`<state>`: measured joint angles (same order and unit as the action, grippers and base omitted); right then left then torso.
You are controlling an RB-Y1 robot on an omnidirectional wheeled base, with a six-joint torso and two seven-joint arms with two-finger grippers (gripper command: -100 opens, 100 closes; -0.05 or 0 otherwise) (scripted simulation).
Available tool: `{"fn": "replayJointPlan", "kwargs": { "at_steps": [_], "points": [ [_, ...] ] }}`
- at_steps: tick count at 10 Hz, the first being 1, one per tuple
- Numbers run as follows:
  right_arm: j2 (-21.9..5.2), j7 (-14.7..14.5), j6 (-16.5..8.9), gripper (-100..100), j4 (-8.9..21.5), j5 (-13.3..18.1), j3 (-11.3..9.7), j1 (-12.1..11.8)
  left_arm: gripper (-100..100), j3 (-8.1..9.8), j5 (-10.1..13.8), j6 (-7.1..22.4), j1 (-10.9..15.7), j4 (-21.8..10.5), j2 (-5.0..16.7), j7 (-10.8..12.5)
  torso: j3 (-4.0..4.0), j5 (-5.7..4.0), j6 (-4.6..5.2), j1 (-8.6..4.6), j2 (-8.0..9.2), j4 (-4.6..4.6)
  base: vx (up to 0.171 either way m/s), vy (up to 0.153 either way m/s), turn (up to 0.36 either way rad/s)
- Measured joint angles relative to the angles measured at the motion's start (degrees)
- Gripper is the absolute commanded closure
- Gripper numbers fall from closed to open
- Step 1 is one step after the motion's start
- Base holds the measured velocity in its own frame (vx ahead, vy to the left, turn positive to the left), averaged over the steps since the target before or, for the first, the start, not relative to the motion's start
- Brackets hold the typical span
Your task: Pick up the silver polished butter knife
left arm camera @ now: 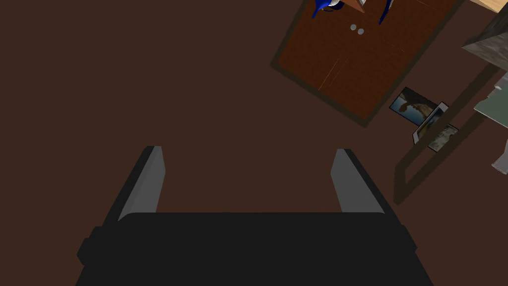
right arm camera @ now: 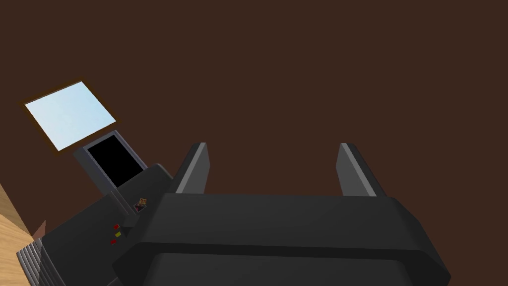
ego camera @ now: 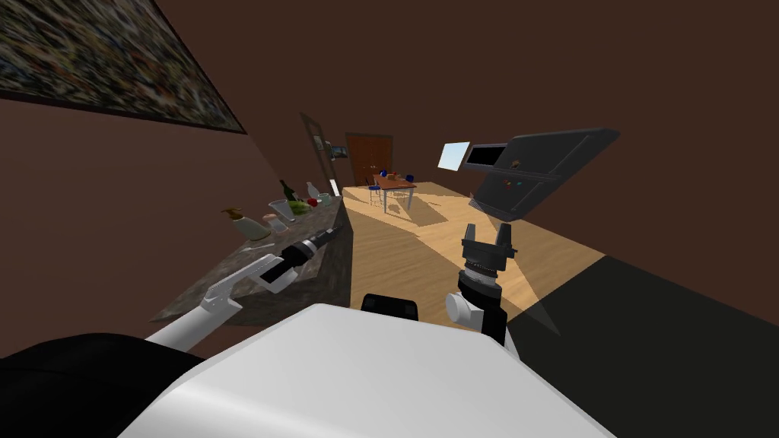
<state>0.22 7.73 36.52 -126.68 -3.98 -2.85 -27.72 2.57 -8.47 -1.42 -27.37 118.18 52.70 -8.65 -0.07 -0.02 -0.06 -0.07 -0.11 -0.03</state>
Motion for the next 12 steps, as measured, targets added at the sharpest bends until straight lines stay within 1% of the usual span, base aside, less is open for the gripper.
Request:
{"fn": "replayJointPlan", "kwargs": {
  "at_steps": [1, 2, 3, 4, 5, 6, 7, 8, 9, 10, 11, 12],
  "points": [
    [0.00, 0.00, 0.00, 0, 0.00, 0.00, 0.00, 0.00, -100, -1.10, 0.29, 1.22, 0.44, -1.71, 1.79, 0.00, -0.03, 0.01, 0.01, 0.03, -0.04, -0.01, 0.065, -0.002, 0.011],
    [0.00, 0.00, 0.00, 0, 0.00, 0.00, 0.00, 0.00, -100, -2.06, 0.66, 2.85, 0.21, -2.64, 3.56, 0.07, -0.04, 0.01, 0.00, 0.03, -0.07, -0.02, 0.057, 0.007, 0.034],
    [0.00, 0.00, 0.00, 0, 0.00, 0.00, 0.00, 0.00, -100, -2.44, 1.36, 4.48, -0.85, -3.12, 5.81, 0.41, -0.03, 0.01, -0.01, 0.06, -0.04, -0.01, 0.053, 0.005, 0.052],
    [0.00, 0.00, 0.00, 0, 0.00, 0.00, 0.00, 0.00, -100, -3.23, 1.42, 6.21, -2.17, -3.29, 6.94, 0.33, -0.01, 0.02, -0.02, 0.05, -0.01, -0.01, 0.058, 0.007, 0.065],
    [0.00, 0.00, 0.00, 0, 0.00, 0.00, 0.00, 0.00, -100, -3.71, 2.02, 7.64, -3.40, -3.99, 8.72, 0.51, -0.01, 0.01, -0.02, 0.07, -0.02, 0.00, 0.065, 0.007, 0.072],
    [0.00, 0.00, 0.00, 0, 0.00, 0.00, 0.00, 0.00, -100, -4.62, 2.65, 8.76, -3.97, -5.44, 10.49, 0.85, -0.03, 0.02, -0.01, 0.07, -0.05, -0.01, 0.063, 0.005, 0.073],
    [0.00, 0.00, 0.00, 0, 0.00, 0.00, 0.00, 0.00, -100, -5.54, 3.26, 10.32, -4.73, -6.15, 12.30, 1.16, -0.03, 0.02, -0.01, 0.06, -0.05, -0.01, 0.062, 0.004, 0.075],
    [0.00, 0.00, 0.00, 0, 0.00, 0.00, 0.00, 0.00, -100, -6.65, 3.94, 12.49, -5.16, -6.44, 14.13, 1.48, -0.03, 0.02, -0.01, 0.06, -0.05, -0.01, 0.038, 0.006, 0.022],
    [0.00, 0.00, 0.00, 0, 0.00, 0.00, 0.00, 0.00, -100, -7.04, 4.37, 13.31, -5.41, -7.12, 15.11, 1.73, 0.01, 0.02, 0.01, 0.06, 0.02, 0.00, 0.029, 0.007, 0.041],
    [0.00, 0.00, 0.00, 0, 0.00, 0.00, 0.00, 0.00, -100, -7.40, 4.51, 13.73, -6.29, -7.87, 15.82, 1.85, 0.04, 0.02, -0.02, 0.06, 0.07, 0.01, 0.041, 0.004, 0.073],
    [0.00, 0.00, 0.00, 0, 0.00, 0.00, 0.00, 0.00, -100, -8.35, 4.98, 14.22, -6.61, -9.41, 16.98, 2.03, 0.03, 0.02, -0.01, 0.07, 0.05, 0.01, 0.052, -0.002, 0.073],
    [0.00, 0.00, 0.00, 0, 0.00, 0.00, 0.00, 0.00, -100, -9.77, 5.60, 15.36, -6.38, -10.60, 18.25, 2.23, 0.01, 0.02, 0.00, 0.04, 0.01, 0.00, 0.064, -0.003, 0.052]
  ]
}}
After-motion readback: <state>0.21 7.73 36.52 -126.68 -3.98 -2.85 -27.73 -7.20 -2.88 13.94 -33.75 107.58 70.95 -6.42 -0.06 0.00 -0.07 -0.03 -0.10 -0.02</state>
